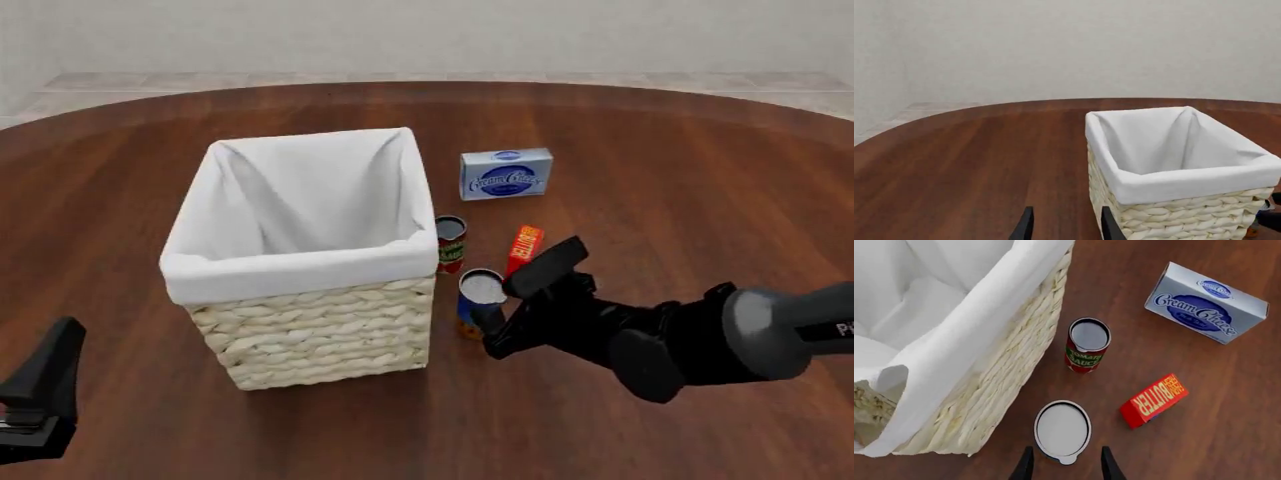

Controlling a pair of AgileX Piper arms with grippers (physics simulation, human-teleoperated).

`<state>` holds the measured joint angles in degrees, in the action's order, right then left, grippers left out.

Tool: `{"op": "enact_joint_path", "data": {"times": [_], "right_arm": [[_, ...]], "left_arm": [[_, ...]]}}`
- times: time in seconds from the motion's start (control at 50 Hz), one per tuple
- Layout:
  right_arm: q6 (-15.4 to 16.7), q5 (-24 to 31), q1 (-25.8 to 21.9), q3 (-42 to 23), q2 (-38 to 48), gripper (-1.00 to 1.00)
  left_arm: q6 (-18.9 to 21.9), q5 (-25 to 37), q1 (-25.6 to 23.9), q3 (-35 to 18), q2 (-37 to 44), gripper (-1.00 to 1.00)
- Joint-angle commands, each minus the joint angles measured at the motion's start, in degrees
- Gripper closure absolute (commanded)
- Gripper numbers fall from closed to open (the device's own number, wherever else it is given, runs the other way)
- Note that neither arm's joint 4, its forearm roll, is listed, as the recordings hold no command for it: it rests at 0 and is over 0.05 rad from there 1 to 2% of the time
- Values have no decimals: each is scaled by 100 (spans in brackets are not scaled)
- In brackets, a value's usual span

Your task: Pick up the alphabet soup and put it in the basket.

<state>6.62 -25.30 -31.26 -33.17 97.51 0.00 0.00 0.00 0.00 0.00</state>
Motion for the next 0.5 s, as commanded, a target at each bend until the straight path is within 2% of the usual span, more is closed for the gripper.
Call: {"op": "enact_joint_path", "data": {"times": [0.02,0.5], "right_arm": [[35,66,-49,-152,145,-100],[71,46,-52,-329,359,-100]], "left_arm": [[0,0,0,0,0,-100],[0,0,0,0,0,-100]]}}
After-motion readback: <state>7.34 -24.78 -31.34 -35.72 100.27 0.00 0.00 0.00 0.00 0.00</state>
